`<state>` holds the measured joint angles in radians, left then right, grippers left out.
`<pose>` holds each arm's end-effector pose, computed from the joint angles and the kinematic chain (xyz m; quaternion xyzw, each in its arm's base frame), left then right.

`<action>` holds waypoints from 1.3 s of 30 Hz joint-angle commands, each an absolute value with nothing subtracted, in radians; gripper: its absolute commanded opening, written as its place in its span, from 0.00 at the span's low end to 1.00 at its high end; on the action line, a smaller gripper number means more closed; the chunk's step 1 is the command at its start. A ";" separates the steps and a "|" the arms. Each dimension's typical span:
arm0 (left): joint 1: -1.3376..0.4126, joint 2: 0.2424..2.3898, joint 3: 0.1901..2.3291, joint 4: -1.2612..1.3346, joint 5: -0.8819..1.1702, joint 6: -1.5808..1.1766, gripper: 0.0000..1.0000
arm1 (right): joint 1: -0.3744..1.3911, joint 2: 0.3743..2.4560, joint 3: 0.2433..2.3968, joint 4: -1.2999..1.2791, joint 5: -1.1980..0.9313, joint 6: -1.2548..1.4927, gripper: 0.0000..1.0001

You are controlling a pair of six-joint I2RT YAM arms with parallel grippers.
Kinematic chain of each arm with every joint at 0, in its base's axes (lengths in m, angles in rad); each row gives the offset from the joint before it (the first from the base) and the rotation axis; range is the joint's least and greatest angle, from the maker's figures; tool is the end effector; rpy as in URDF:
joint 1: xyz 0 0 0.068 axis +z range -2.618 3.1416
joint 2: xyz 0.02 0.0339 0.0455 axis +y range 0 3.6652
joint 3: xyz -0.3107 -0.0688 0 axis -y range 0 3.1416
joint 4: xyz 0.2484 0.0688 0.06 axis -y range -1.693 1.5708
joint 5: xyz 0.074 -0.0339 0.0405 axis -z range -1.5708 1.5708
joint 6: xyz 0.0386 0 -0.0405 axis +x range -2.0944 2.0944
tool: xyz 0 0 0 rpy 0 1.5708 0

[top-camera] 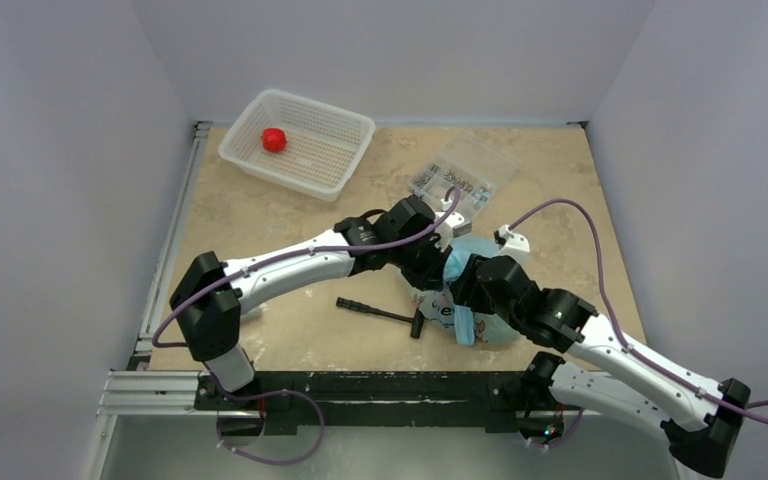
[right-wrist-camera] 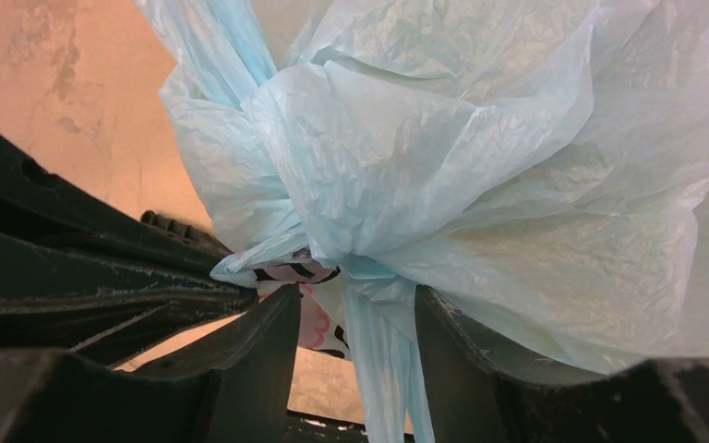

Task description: Take the fake fruits out of the plastic bag

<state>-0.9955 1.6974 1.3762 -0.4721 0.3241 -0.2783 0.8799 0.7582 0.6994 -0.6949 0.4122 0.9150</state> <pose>0.2027 -0.3351 0.3214 0.3778 0.8337 -0.3425 0.2119 0.0920 0.0870 0.2976 0.0971 0.8967 0.1869 0.3893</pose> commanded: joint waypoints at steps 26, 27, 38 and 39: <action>-1.003 1.549 1.333 -0.446 0.062 -0.339 0.00 | 0.881 0.658 0.771 -0.894 0.917 1.154 0.00; -1.002 1.536 1.325 -0.446 0.026 -0.345 0.00 | 0.881 0.647 0.790 -0.958 0.954 1.196 0.00; -1.002 1.376 1.163 -0.246 0.025 -0.351 0.00 | 0.881 0.442 0.820 -0.902 0.969 1.050 0.00; -1.002 1.376 1.165 -0.245 0.038 -0.345 0.04 | 0.882 0.445 0.821 -0.889 0.956 1.019 0.00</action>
